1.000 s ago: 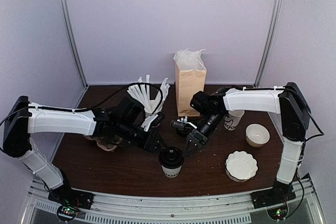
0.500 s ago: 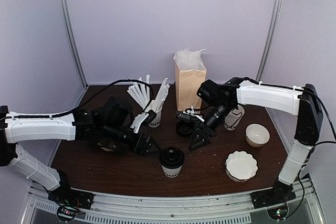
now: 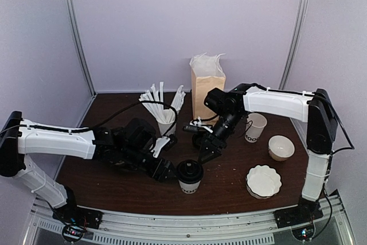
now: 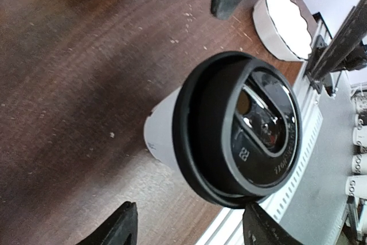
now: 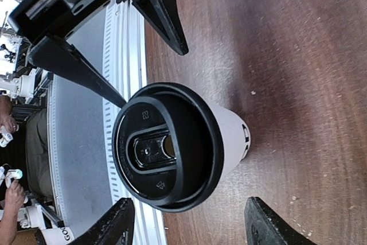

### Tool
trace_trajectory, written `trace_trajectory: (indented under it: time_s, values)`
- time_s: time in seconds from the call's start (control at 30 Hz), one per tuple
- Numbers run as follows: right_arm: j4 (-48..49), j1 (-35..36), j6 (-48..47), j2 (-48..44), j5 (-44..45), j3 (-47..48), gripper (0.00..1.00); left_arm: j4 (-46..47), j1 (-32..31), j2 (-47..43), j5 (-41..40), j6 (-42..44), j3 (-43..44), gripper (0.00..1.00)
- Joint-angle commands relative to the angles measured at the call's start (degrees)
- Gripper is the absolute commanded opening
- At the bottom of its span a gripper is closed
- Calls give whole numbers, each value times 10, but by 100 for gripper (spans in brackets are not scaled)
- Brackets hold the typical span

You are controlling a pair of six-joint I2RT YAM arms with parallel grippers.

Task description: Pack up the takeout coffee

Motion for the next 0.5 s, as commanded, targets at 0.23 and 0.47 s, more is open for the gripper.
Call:
trace_trajectory:
  time_s: [0.23,0.47]
  values:
    - [-30,18,-25,-30,-15,-38,68,-27,5,34,-35,42,73,64]
    - [2,17,4,-83,15,-87,69,-51,23,48,-34,62,88,63]
